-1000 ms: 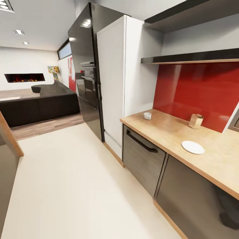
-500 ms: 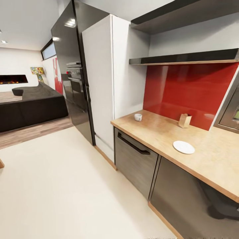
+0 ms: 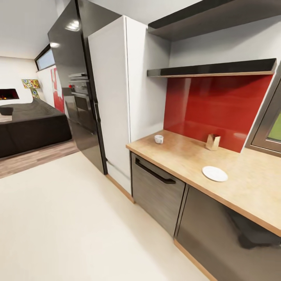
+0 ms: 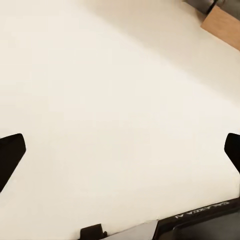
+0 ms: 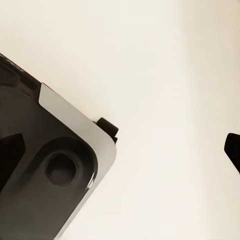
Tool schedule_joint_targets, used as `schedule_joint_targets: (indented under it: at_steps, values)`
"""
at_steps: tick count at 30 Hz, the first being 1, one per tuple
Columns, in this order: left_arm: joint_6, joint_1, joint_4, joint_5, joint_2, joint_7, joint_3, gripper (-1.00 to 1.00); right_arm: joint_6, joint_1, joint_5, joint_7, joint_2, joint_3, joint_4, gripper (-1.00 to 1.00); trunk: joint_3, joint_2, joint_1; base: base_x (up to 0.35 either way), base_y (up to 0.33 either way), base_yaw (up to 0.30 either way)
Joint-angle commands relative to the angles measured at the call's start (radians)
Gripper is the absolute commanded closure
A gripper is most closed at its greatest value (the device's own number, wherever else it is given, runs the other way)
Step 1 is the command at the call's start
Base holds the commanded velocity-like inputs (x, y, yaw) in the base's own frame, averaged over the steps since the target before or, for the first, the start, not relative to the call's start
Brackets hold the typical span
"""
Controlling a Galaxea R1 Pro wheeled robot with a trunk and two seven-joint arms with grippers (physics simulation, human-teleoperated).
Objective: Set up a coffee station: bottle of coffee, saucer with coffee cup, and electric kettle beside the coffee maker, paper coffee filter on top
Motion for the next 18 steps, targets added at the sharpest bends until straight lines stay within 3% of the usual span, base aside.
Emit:
schedule_joint_targets:
  at_steps: [1, 6, 18]
  values:
    - [-0.004, -0.001, 0.0, 0.008, 0.0, 0.007, 0.003, -1.0, 0.0, 0.0, 0.001, 0.007, 0.0, -0.008, -0.001, -1.0, -0.001, -0.001, 0.0, 0.207, 0.271, -0.006]
    - [-0.004, -0.001, 0.016, 0.008, -0.01, 0.006, 0.02, -1.0, 0.002, 0.0, 0.0, 0.01, 0.001, -0.01, -0.001, -1.0, 0.001, -0.001, 0.0, 0.108, 0.117, -0.121]
    - [-0.003, -0.001, 0.019, 0.008, -0.014, 0.006, 0.026, -1.0, 0.002, 0.0, -0.001, 0.013, 0.001, -0.01, -0.001, -1.0, 0.007, -0.001, 0.0, 0.009, 0.009, -0.259]
